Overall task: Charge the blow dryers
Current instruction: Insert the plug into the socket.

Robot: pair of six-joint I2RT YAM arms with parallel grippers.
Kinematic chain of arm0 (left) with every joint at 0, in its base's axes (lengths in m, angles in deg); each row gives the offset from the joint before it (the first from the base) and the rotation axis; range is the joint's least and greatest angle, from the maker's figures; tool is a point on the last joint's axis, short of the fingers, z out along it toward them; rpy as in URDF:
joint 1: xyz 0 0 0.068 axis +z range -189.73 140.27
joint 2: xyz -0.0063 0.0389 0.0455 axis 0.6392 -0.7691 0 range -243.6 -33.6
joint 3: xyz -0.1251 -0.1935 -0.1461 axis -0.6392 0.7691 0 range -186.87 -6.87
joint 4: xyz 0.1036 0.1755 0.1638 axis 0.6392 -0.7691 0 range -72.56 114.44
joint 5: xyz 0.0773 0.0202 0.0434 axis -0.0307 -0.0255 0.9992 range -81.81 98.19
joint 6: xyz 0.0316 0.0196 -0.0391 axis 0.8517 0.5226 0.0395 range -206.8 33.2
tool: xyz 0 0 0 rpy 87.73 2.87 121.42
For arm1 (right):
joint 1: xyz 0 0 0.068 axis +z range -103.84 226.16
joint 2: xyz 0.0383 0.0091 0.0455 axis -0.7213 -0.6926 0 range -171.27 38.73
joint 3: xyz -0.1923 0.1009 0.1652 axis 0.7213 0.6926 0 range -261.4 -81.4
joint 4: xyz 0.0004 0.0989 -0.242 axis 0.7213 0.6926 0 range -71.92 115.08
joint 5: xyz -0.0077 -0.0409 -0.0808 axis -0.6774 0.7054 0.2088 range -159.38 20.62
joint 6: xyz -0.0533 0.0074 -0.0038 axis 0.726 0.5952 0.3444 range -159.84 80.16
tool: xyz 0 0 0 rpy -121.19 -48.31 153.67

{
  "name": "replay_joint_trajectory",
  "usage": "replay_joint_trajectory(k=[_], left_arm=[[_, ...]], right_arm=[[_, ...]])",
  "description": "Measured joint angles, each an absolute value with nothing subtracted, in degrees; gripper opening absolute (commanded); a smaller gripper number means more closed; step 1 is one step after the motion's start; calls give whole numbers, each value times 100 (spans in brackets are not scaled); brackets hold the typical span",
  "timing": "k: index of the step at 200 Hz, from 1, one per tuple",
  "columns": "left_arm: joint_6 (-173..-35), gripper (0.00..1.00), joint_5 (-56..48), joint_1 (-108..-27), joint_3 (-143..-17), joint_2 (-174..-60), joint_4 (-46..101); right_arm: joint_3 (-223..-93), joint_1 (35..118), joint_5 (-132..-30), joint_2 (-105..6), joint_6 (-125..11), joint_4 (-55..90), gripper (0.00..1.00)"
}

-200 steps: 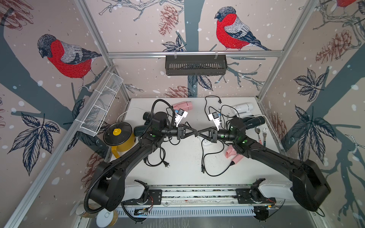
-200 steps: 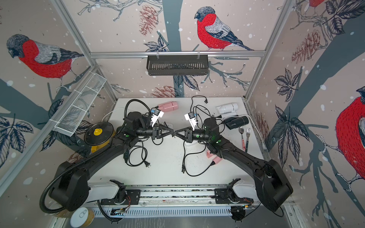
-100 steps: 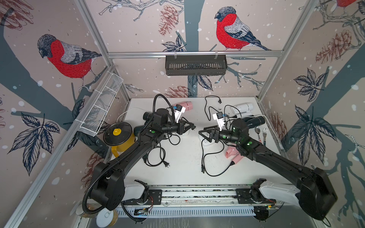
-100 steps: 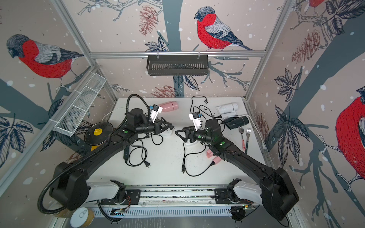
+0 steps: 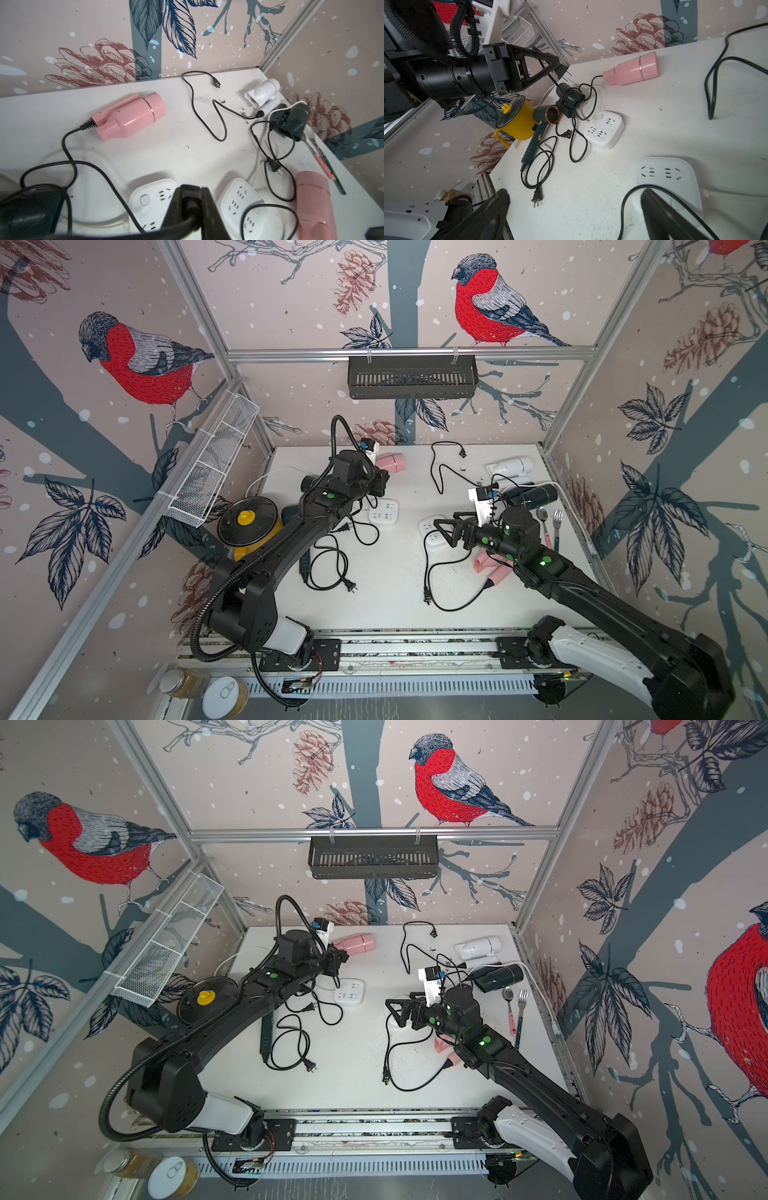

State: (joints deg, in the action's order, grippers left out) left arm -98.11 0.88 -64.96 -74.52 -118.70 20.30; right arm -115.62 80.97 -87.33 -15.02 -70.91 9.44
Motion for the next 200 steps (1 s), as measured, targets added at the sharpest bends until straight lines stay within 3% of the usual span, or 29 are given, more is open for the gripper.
replay_joint_trajectory(k=[75, 200], left_arm=[[-9359, 9, 816, -6807, -7345, -12488, 2264], [-9912, 10, 521, -6833, -6604, -13037, 2834]], right_arm=[[-11411, 8114, -8073, -1144, -7065, 1110, 100], [-11234, 8064, -7544, -1054, -7032, 1329, 100]])
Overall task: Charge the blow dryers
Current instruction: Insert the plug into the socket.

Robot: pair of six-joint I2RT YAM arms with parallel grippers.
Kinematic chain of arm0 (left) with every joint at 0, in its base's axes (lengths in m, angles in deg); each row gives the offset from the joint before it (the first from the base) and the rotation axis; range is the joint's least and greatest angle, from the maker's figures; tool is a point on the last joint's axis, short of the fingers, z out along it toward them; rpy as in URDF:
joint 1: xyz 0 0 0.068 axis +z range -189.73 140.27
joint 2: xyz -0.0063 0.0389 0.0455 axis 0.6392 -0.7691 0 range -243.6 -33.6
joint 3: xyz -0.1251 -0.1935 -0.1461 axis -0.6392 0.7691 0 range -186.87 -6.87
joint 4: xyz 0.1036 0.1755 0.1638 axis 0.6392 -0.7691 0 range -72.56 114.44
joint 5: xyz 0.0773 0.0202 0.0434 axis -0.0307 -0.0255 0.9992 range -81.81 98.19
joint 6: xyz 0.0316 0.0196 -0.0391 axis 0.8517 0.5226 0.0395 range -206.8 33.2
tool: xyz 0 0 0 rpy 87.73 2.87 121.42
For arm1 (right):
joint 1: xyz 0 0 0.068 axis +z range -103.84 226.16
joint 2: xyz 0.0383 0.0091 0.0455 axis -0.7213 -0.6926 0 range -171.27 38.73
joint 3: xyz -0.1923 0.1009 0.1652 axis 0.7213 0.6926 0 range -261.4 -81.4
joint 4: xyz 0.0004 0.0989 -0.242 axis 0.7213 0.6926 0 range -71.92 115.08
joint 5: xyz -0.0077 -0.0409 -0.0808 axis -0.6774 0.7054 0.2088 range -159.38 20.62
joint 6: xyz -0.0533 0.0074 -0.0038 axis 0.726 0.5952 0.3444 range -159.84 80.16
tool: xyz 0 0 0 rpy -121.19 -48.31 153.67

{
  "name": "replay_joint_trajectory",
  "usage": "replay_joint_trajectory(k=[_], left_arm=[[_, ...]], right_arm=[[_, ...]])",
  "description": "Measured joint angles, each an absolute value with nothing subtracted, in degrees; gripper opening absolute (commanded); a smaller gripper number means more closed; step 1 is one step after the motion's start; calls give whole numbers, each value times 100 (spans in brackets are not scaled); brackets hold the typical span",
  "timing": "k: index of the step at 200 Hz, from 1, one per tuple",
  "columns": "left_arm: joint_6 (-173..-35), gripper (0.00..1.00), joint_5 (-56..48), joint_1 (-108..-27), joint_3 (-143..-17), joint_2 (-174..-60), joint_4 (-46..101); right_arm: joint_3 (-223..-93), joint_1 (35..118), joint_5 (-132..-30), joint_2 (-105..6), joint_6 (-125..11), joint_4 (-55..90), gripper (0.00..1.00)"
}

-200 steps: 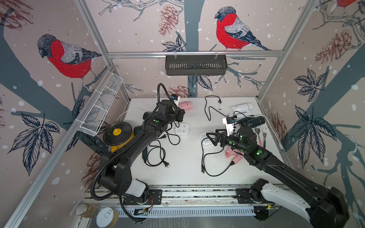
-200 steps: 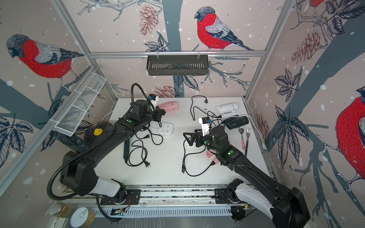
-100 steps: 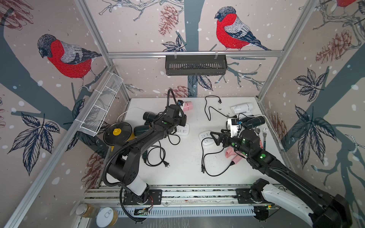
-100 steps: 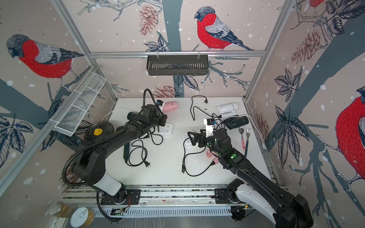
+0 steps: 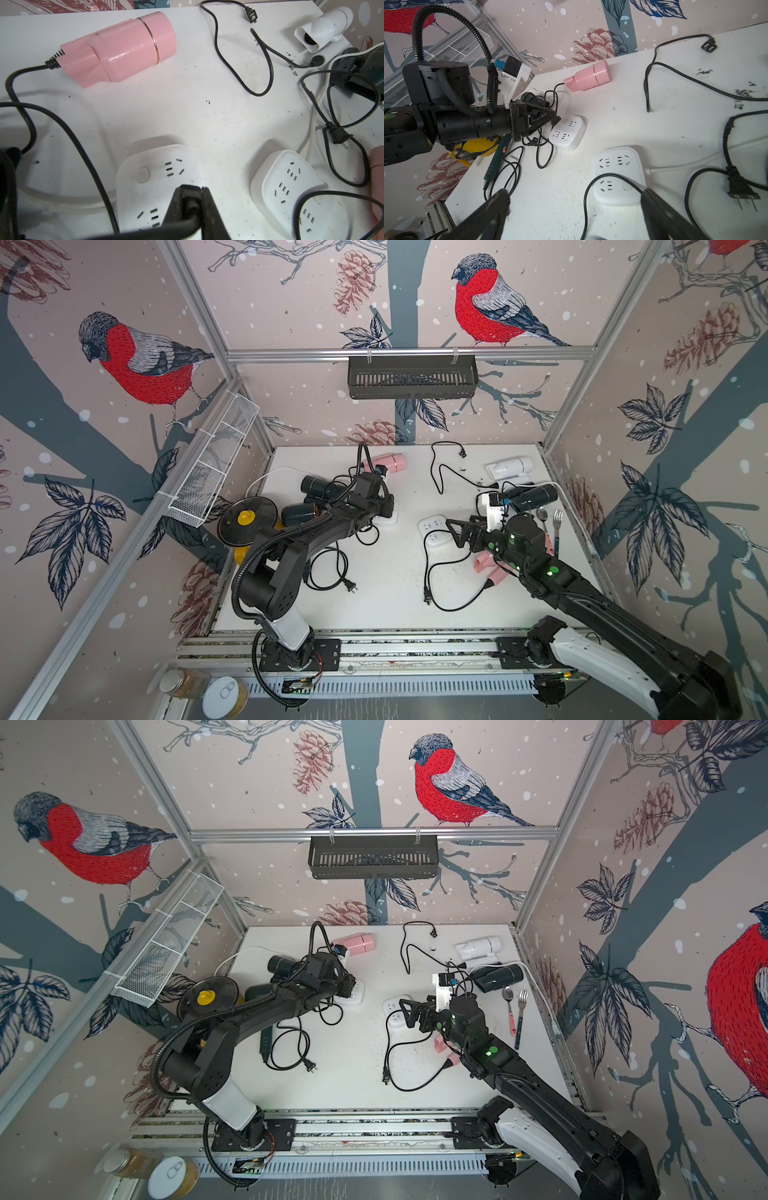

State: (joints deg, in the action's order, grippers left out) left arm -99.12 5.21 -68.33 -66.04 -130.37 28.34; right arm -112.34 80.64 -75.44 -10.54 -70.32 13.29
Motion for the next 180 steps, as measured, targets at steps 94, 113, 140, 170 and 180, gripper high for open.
replay_joint_trajectory(k=[94, 113, 140, 170, 180], left_arm=[[-10209, 10, 827, -6827, -6744, -13601, 2883], [-10297, 10, 947, -6827, -6744, -13631, 2933], [-10336, 10, 1113, -6827, -6801, -13710, 3001], [-10393, 9, 1185, -6827, -6867, -13762, 3070], [-10397, 10, 1198, -6827, -6895, -13808, 3125]], right_arm=[[-11243, 8071, -7630, -1142, -7032, 1342, 100], [-11225, 8071, -7632, -1120, -7034, 1351, 100], [-11197, 8077, -7651, -1118, -7056, 1346, 100], [-11153, 8077, -7654, -1118, -7117, 1344, 100], [-11131, 8077, -7656, -1118, -7120, 1344, 100]])
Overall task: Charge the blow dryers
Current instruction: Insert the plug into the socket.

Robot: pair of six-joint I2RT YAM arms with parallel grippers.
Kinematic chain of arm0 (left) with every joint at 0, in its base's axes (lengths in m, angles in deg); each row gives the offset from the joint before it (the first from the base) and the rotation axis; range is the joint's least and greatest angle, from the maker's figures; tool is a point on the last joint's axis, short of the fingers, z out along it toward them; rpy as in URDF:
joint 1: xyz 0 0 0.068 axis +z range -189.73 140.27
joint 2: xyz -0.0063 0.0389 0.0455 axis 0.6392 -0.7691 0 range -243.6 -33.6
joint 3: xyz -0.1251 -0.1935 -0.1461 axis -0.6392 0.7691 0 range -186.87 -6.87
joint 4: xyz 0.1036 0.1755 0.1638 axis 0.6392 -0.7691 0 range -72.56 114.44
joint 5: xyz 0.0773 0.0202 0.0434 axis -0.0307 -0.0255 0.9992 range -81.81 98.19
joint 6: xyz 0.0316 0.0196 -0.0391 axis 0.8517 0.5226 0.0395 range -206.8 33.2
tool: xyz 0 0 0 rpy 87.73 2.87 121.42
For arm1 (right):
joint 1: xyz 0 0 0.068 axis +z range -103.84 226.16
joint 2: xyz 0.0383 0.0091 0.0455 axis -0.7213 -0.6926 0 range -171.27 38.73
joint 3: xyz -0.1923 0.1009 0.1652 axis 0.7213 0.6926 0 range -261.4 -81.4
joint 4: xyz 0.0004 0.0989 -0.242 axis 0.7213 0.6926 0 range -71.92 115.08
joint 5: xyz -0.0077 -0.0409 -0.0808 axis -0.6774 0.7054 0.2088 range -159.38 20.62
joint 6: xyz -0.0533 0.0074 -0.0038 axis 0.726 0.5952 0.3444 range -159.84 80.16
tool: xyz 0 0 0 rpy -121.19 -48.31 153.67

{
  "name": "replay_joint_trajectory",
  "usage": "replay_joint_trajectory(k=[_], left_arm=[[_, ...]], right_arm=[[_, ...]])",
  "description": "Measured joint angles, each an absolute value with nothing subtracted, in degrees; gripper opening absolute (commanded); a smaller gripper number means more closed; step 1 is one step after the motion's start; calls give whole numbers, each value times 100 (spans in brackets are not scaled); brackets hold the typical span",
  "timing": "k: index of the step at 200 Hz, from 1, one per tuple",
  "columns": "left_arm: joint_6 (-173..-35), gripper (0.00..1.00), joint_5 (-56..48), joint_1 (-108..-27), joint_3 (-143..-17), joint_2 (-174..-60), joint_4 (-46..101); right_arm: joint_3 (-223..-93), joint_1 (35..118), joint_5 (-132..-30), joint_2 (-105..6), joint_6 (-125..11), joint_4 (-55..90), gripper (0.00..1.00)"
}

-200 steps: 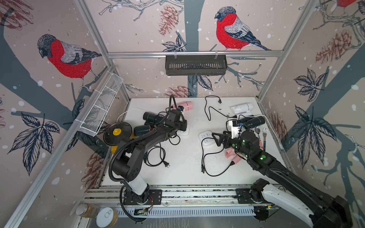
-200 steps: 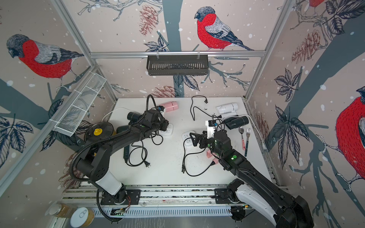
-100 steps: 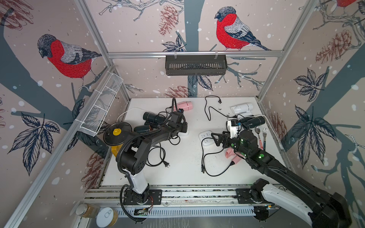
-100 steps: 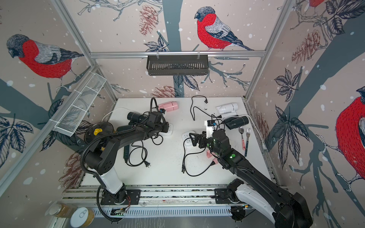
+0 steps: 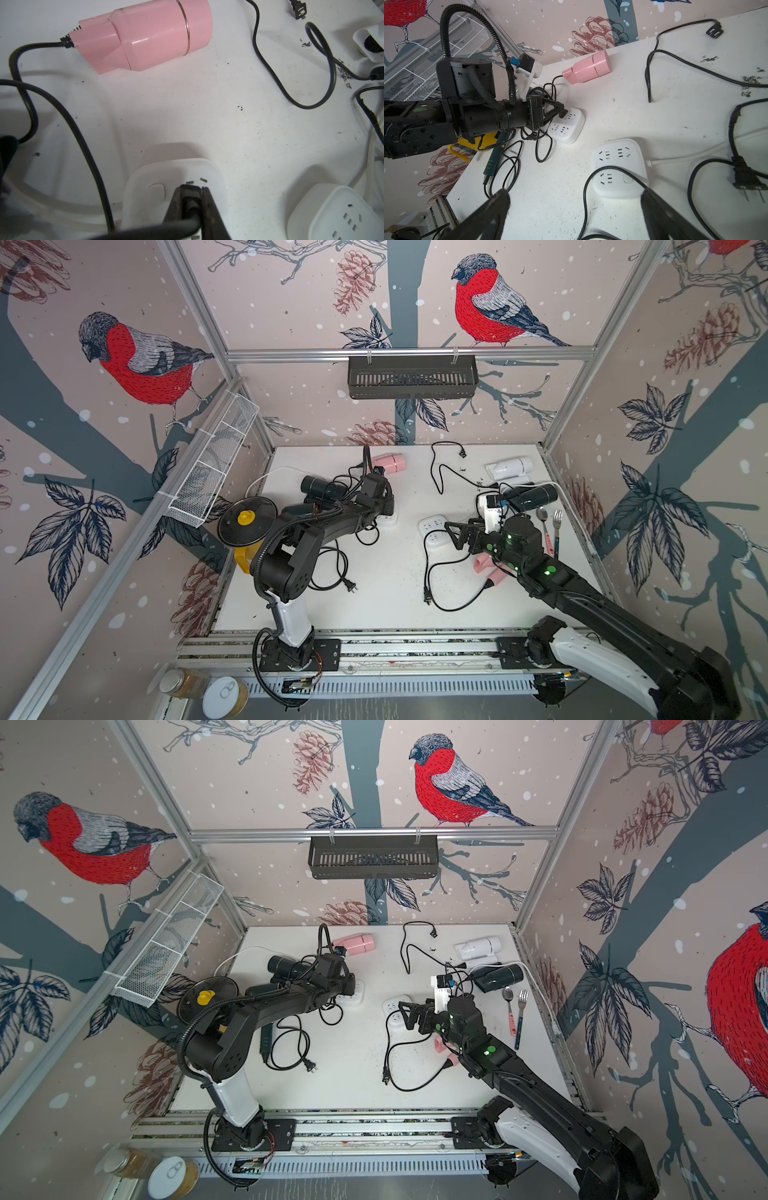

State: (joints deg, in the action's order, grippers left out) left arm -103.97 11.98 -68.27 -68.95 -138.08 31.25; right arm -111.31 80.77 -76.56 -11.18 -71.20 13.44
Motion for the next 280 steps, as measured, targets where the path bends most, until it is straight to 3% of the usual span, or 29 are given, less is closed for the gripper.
replay_joint_trajectory(k=[155, 280], left_arm=[[-10906, 10, 1185, -6892, -6467, -13789, 3696], [-10793, 10, 1902, -7248, -6537, -14073, 3781]], right_arm=[[-10972, 8093, -7695, -1166, -7144, 1309, 100], [-10899, 8128, -7710, -1083, -7166, 1287, 100]])
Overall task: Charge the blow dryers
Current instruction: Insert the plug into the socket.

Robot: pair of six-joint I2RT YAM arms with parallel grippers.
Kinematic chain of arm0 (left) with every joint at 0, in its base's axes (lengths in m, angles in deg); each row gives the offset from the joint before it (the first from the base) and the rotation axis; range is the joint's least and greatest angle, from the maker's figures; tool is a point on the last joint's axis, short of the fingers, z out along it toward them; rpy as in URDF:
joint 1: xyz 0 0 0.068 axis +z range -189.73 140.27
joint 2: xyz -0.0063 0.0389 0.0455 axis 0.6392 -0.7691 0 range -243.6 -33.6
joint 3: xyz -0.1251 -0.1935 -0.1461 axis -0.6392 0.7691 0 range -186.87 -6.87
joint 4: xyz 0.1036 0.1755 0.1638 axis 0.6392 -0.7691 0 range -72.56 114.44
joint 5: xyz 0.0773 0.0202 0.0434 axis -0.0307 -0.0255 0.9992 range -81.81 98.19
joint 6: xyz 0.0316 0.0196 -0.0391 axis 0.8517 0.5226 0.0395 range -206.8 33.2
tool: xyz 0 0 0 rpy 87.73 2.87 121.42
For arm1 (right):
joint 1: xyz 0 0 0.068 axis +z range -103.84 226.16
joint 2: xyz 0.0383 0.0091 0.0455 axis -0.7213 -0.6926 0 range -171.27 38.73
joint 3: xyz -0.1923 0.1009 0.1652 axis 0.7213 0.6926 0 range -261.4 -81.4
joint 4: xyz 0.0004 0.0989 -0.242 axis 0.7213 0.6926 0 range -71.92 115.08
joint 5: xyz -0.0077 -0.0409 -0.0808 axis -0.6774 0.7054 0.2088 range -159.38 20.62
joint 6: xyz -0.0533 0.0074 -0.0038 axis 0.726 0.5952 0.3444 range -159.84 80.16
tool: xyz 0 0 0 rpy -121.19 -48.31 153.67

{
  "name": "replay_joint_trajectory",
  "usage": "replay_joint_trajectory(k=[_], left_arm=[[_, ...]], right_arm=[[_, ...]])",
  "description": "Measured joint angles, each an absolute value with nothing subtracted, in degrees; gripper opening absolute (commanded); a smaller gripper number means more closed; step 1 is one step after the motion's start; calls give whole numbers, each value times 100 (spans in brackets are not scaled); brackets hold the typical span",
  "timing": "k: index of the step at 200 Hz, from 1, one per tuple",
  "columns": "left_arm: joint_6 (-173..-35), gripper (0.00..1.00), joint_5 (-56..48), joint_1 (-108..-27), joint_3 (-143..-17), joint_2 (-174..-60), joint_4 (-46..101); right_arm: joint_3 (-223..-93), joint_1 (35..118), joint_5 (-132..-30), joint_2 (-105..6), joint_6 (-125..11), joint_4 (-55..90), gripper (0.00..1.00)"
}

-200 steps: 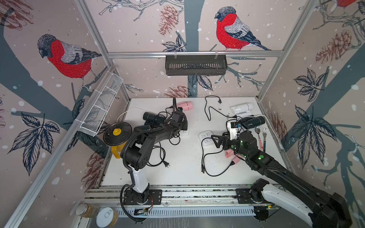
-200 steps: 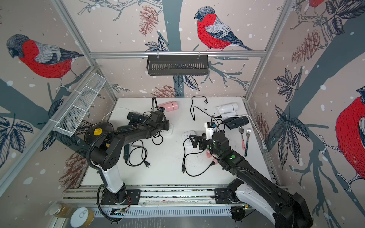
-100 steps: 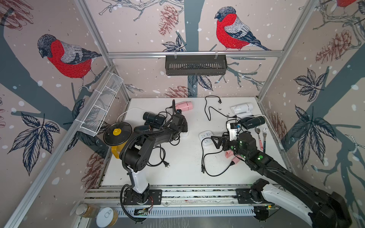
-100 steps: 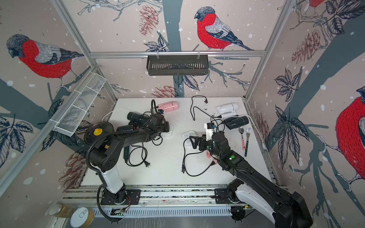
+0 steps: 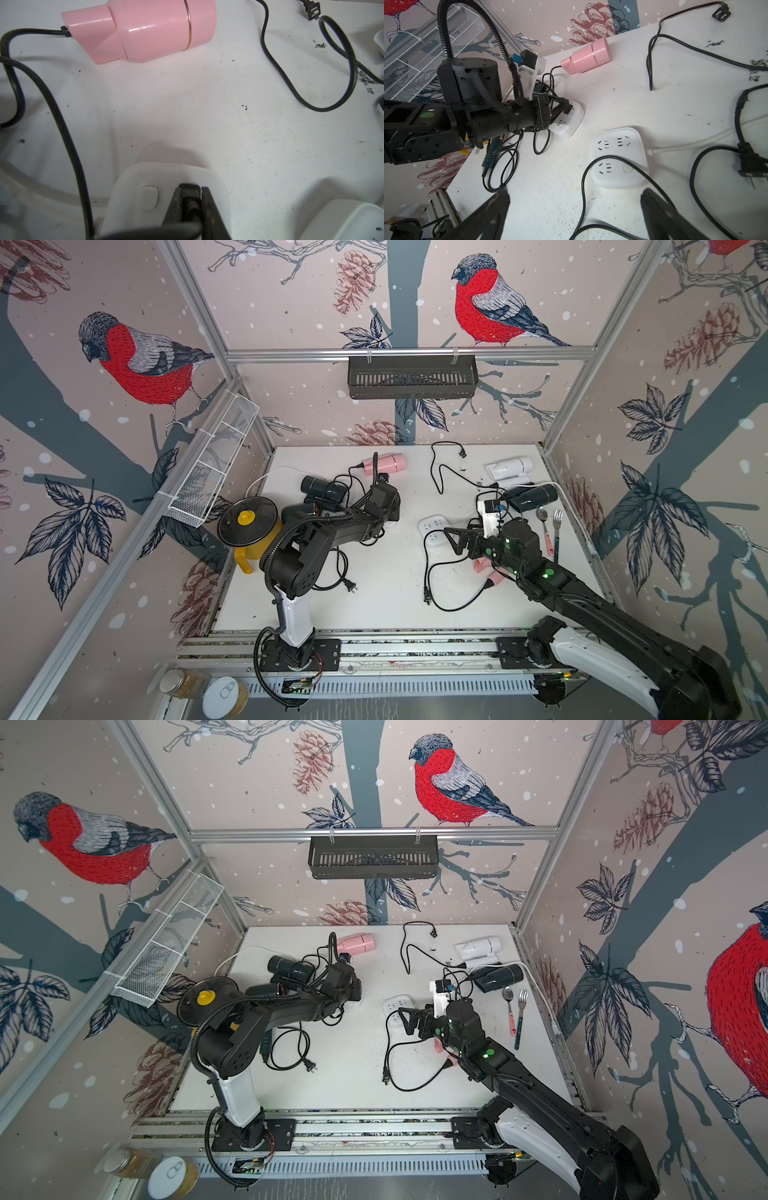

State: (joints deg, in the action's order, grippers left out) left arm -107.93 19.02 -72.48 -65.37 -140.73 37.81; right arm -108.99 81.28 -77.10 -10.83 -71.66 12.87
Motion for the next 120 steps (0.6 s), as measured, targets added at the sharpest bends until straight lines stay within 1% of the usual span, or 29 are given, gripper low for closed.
replay_joint_trajectory(k=[120], left_arm=[[-10821, 10, 1887, -7251, -6687, -14269, 3960]], right_arm=[[-10917, 8138, -7774, -1214, -7161, 1283, 100]])
